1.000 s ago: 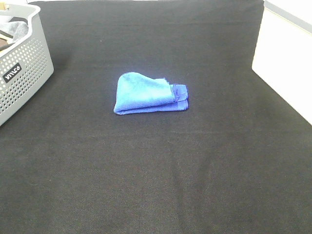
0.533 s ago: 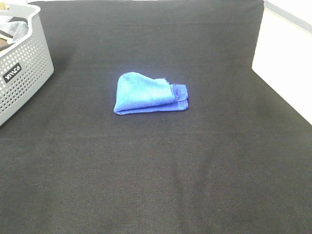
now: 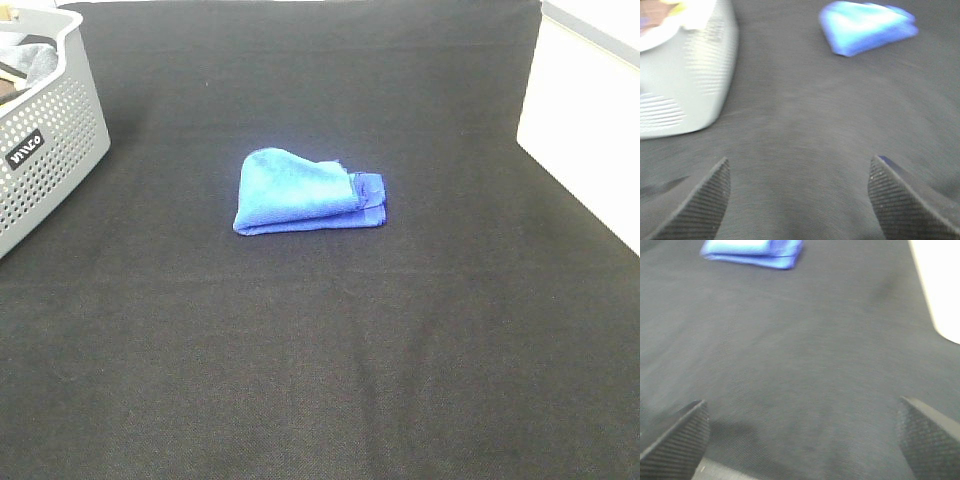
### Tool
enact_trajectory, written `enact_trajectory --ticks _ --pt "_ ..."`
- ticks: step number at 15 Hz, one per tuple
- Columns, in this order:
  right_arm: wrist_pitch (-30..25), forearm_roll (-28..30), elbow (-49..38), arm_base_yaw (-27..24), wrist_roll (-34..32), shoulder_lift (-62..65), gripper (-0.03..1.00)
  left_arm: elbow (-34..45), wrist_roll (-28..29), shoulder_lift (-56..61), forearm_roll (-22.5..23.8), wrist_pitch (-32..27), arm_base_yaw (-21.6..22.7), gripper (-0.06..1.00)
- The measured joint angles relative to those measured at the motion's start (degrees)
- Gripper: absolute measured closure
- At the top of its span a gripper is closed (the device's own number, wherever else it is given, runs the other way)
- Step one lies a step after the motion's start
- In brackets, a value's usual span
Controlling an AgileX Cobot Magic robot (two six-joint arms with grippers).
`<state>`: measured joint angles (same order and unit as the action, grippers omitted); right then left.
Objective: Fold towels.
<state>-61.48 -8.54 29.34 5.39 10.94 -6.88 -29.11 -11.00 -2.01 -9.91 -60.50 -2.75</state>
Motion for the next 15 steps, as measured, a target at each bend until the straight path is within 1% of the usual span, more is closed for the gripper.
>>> enact_trajectory --ticks 1,2,8,15 --pt "0.0 0.0 0.0 -3.9 0.0 0.0 0.03 0.0 0.0 1.8 0.0 0.0 2.0 0.21" --pt "0.0 0.0 0.0 -5.0 0.0 0.4 0.03 0.0 0.0 2.2 0.0 0.1 2.3 0.21" --pt "0.0 -0.1 -0.1 -5.4 0.0 7.0 0.03 0.0 0.0 2.2 0.0 0.1 2.6 0.21" --pt "0.0 -0.1 -0.2 -5.4 0.0 7.2 0.03 0.0 0.0 2.3 0.0 0.1 2.6 0.21"
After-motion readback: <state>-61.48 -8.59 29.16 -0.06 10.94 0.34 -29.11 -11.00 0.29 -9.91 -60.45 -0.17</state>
